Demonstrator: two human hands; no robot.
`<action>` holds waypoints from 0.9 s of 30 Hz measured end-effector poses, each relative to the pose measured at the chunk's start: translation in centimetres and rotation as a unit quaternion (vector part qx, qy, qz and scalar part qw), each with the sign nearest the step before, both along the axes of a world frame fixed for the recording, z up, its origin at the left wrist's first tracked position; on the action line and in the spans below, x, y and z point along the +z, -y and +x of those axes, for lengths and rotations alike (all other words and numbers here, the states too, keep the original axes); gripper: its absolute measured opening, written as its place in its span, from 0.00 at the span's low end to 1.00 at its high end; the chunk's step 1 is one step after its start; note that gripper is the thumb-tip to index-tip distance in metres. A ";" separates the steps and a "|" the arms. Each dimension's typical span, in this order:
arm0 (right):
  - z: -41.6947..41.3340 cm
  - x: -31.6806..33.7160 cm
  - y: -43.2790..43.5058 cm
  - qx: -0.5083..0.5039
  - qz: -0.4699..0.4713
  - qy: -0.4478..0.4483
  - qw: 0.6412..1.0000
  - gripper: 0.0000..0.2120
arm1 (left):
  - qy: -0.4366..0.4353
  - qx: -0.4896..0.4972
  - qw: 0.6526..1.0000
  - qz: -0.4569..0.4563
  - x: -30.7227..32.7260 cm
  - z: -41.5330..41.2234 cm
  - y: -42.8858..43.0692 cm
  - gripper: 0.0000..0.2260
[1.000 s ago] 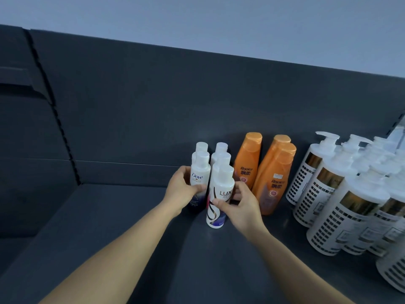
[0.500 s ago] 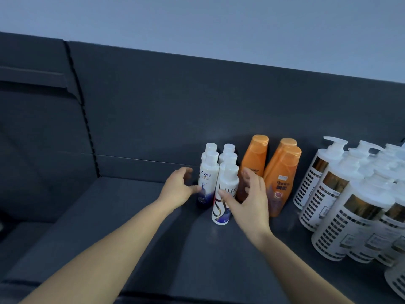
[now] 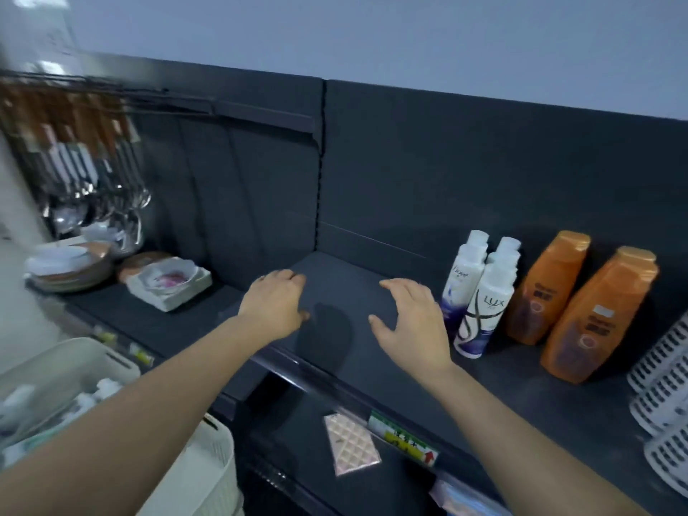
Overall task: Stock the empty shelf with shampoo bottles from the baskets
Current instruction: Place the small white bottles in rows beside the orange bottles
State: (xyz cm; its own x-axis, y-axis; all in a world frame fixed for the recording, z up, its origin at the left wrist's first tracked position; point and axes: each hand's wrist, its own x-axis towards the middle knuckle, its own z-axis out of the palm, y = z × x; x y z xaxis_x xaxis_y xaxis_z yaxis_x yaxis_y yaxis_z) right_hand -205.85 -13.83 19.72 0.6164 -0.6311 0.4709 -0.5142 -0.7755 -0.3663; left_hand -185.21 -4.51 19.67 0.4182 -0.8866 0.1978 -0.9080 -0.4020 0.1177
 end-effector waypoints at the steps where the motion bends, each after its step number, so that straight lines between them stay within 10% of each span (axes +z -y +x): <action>1: 1.0 -0.4 -0.7 0.017 0.010 -0.025 0.999 0.26 | 0.015 0.018 1.000 0.004 -0.2 0.6 -1.7 0.25; 27: 26.5 -7.2 -22.7 0.252 0.064 -0.260 0.930 0.22 | 0.002 0.298 0.946 0.127 -7.4 17.3 -32.8 0.18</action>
